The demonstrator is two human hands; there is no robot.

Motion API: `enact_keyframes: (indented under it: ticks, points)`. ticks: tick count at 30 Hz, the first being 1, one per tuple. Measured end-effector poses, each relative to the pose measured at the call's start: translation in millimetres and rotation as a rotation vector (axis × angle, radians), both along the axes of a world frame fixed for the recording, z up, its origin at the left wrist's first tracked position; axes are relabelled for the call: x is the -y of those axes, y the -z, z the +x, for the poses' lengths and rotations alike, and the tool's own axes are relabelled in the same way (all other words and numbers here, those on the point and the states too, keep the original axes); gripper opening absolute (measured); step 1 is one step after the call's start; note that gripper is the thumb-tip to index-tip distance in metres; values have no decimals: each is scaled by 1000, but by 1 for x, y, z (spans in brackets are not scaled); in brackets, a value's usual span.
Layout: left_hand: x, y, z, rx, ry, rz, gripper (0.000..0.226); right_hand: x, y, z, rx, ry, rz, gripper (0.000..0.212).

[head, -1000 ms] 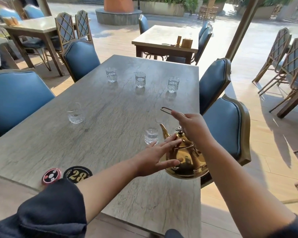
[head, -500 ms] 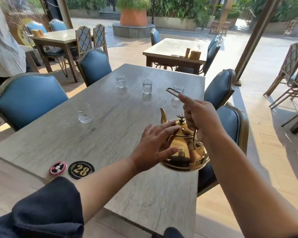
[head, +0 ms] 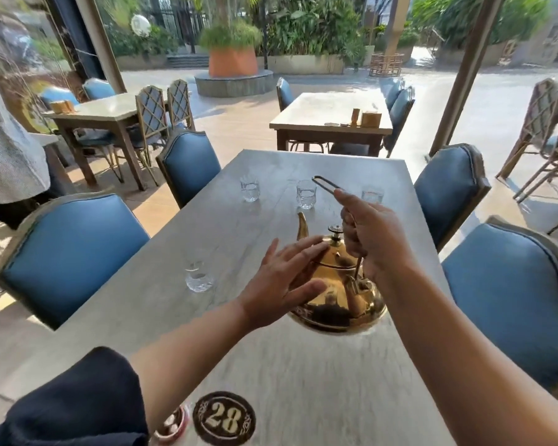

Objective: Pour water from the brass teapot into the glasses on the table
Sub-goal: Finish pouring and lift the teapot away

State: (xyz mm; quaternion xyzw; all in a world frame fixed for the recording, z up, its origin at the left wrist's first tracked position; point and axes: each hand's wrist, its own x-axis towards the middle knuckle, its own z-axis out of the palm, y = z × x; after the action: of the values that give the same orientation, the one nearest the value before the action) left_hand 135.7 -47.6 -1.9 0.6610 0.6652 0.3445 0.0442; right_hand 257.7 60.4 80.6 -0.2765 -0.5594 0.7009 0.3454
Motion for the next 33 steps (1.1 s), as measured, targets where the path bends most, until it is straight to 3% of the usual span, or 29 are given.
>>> enact_keyframes:
  ticks: [4,8,19,33]
  points:
    - [-8,7,-66,-102,61,-249,62,2,19,-59,-37,128,32,41]
    - [-29,15,-110,-140,60,-370,63,-9,44,-109,-84,260,18,44]
    - [-114,54,-180,-12,46,-488,63,-71,107,-201,-102,436,16,54]
    - [-149,93,-216,18,97,-499,62,-102,149,-235,-36,515,64,49]
